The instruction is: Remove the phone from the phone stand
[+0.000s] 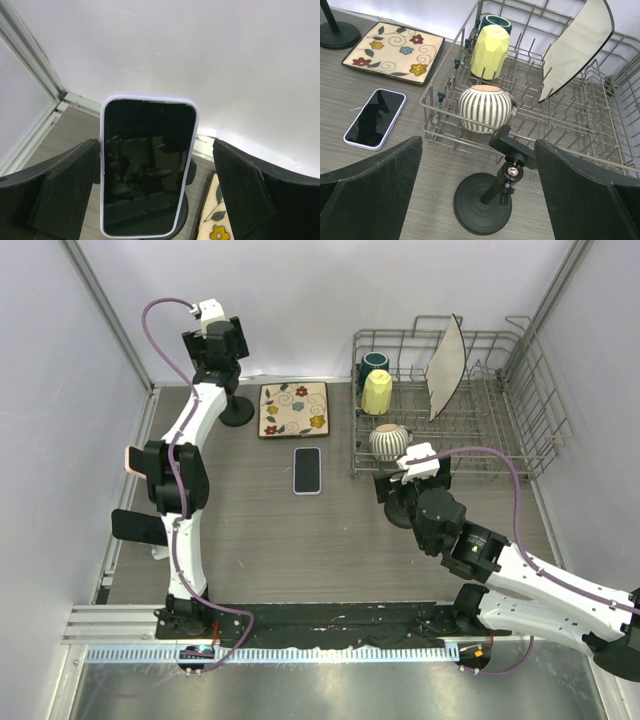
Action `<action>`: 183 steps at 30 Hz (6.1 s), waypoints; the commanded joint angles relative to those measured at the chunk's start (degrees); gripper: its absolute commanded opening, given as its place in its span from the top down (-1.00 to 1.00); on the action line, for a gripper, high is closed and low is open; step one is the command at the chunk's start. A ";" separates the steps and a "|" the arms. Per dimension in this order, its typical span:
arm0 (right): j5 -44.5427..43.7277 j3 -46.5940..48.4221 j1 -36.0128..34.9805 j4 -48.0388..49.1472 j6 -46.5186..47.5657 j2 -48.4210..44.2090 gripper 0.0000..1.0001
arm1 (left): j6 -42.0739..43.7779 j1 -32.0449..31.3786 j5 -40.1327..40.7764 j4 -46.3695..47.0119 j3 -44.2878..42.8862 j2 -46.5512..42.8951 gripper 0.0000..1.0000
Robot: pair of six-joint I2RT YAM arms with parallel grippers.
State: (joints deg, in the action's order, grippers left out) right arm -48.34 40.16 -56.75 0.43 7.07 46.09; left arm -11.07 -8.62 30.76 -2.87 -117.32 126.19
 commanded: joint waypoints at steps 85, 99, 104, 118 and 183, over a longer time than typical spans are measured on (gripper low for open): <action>43.50 -6.94 0.06 4.76 -9.71 -4.78 -0.94 | 13.94 -28.99 -61.43 -13.64 50.00 -56.86 1.00; 41.05 -9.49 0.06 4.23 -9.44 -8.11 -0.90 | 30.84 -36.55 -63.54 -25.07 44.19 -52.98 1.00; 40.95 -9.49 0.06 3.97 -9.36 -8.03 -0.90 | 31.73 -36.64 -63.99 -23.49 47.35 -54.38 0.83; 40.87 -6.94 0.06 0.45 -7.95 -7.33 -0.90 | 29.53 -36.64 -65.04 -21.83 50.78 -56.84 -0.47; 9.66 -9.75 0.06 -7.98 -16.39 -23.41 -0.86 | 3.87 -74.70 39.11 -32.28 38.39 -38.65 -0.86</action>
State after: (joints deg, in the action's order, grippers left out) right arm -36.38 30.24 -56.75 -9.10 -8.36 22.85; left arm -1.87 -84.33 69.38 -32.53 -78.08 88.47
